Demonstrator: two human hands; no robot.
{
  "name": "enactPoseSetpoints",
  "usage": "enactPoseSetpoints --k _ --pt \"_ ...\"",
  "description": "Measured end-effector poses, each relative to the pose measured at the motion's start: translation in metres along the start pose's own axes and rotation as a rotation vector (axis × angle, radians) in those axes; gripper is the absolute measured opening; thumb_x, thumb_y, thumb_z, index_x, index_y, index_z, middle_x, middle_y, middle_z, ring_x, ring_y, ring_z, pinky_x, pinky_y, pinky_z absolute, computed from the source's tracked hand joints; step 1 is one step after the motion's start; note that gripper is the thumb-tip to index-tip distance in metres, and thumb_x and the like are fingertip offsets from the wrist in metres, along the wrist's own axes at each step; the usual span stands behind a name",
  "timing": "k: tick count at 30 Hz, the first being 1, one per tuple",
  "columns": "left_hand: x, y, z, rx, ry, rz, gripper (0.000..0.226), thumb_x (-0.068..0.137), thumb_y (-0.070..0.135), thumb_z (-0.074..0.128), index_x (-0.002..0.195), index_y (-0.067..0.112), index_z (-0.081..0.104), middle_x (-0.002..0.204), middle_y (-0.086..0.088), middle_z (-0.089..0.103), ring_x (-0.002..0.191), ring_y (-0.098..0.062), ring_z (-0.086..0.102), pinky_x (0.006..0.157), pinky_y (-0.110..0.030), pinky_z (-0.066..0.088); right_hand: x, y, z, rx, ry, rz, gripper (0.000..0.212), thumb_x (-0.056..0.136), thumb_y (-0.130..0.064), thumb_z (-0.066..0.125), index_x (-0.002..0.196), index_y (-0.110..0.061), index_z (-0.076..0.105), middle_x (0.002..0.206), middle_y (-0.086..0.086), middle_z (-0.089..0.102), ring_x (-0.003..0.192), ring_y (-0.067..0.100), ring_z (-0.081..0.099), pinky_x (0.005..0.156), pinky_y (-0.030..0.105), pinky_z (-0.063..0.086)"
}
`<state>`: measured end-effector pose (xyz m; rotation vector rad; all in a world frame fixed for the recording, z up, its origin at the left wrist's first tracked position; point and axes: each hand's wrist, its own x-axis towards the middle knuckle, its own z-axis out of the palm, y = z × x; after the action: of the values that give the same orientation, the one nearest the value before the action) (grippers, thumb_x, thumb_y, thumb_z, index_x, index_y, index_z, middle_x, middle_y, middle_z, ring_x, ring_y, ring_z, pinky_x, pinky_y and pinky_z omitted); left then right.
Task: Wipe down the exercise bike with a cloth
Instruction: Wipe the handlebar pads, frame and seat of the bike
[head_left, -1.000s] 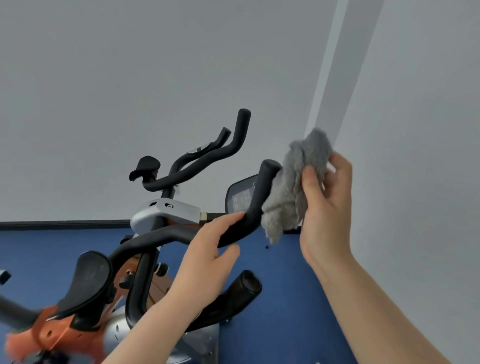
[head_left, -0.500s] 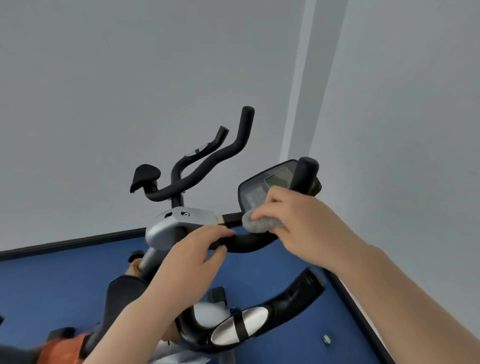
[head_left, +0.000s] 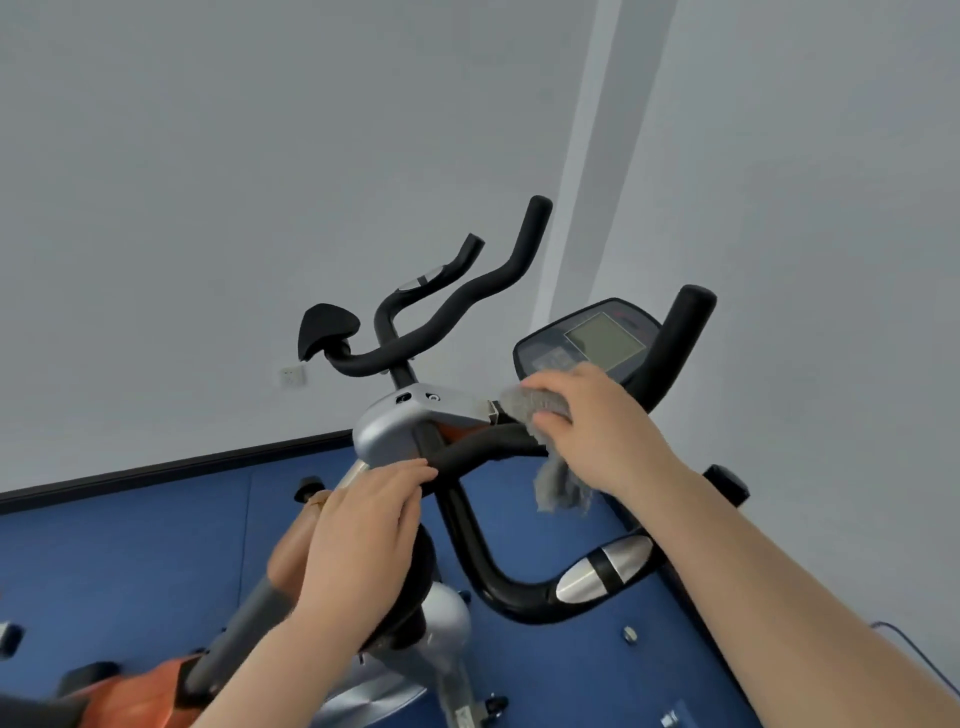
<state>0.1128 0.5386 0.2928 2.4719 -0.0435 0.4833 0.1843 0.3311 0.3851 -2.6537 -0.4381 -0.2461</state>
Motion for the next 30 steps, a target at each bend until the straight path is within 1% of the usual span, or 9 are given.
enactPoseSetpoints --k 3,6,8,10,13,16,21,25,30 --pt "-0.010 -0.007 0.003 -0.203 0.087 -0.176 0.027 0.099 0.027 0.038 0.108 0.042 0.059 0.099 0.035 0.052 0.096 0.016 0.044 0.081 -0.016 0.036 -0.008 -0.016 0.020 -0.097 0.160 0.134 0.034 0.098 -0.022 0.050 0.131 -0.031 0.053 0.114 -0.002 0.045 0.096 0.016 0.049 0.073 0.030 0.046" --pt "-0.017 -0.010 0.003 -0.373 0.113 -0.295 0.020 0.100 0.035 0.037 0.100 0.049 0.052 0.098 0.032 0.055 0.100 0.027 0.040 0.078 -0.005 0.034 -0.027 -0.043 0.058 -0.079 0.097 -0.006 0.034 0.095 -0.015 0.055 0.126 -0.029 0.056 0.107 -0.004 0.039 0.091 0.016 0.048 0.069 0.033 0.051" --pt "-0.018 -0.010 0.004 -0.417 0.103 -0.309 0.017 0.101 0.033 0.040 0.101 0.045 0.051 0.097 0.028 0.056 0.097 0.027 0.042 0.075 -0.006 0.034 -0.023 -0.042 0.061 0.054 0.018 -0.005 0.037 0.095 -0.015 0.056 0.127 -0.033 0.057 0.108 -0.007 0.040 0.093 0.014 0.051 0.074 0.030 0.048" --pt "-0.020 -0.010 0.003 -0.438 0.102 -0.304 0.018 0.101 0.032 0.041 0.099 0.047 0.051 0.093 0.030 0.055 0.095 0.027 0.043 0.072 -0.009 0.035 -0.015 -0.036 0.056 0.105 0.112 0.068 0.035 0.096 -0.016 0.054 0.126 -0.032 0.059 0.108 -0.009 0.043 0.094 0.010 0.050 0.074 0.024 0.042" --pt "-0.020 -0.012 0.004 -0.492 0.116 -0.312 0.020 0.100 0.035 0.040 0.091 0.051 0.050 0.092 0.033 0.056 0.095 0.023 0.045 0.070 -0.013 0.035 -0.024 -0.052 0.072 0.132 0.189 0.044 0.036 0.096 -0.013 0.054 0.128 -0.028 0.059 0.112 -0.008 0.045 0.101 0.013 0.052 0.079 0.027 0.048" --pt "-0.019 -0.013 0.007 -0.515 0.112 -0.298 0.018 0.097 0.040 0.038 0.090 0.050 0.051 0.093 0.027 0.057 0.095 0.018 0.047 0.072 -0.016 0.037 -0.033 -0.051 0.079 0.193 0.059 -0.065 0.036 0.094 -0.009 0.057 0.126 -0.025 0.062 0.113 -0.007 0.047 0.102 0.012 0.052 0.089 0.031 0.048" --pt "-0.019 -0.018 0.009 -0.509 0.129 -0.259 0.020 0.097 0.038 0.037 0.090 0.046 0.054 0.094 0.027 0.057 0.096 0.012 0.050 0.077 -0.021 0.041 -0.036 -0.028 0.050 0.144 -0.326 -0.120 0.035 0.096 -0.014 0.056 0.125 -0.033 0.063 0.115 -0.013 0.049 0.106 0.004 0.050 0.099 0.028 0.041" --pt "-0.016 -0.019 0.011 -0.522 0.134 -0.252 0.022 0.097 0.037 0.037 0.090 0.045 0.056 0.095 0.024 0.058 0.097 0.012 0.049 0.080 -0.029 0.041 -0.063 -0.012 0.035 0.122 -0.530 -0.165 0.034 0.097 -0.025 0.053 0.115 -0.053 0.059 0.110 -0.025 0.046 0.105 -0.001 0.050 0.096 0.028 0.041" --pt "-0.017 -0.021 0.010 -0.504 0.135 -0.232 0.023 0.099 0.034 0.038 0.089 0.043 0.057 0.093 0.024 0.057 0.098 0.013 0.048 0.074 -0.016 0.035 -0.058 -0.025 0.045 0.051 -0.454 -0.075 0.023 0.101 -0.030 0.044 0.117 -0.044 0.053 0.111 -0.013 0.053 0.104 0.009 0.052 0.093 0.040 0.045"
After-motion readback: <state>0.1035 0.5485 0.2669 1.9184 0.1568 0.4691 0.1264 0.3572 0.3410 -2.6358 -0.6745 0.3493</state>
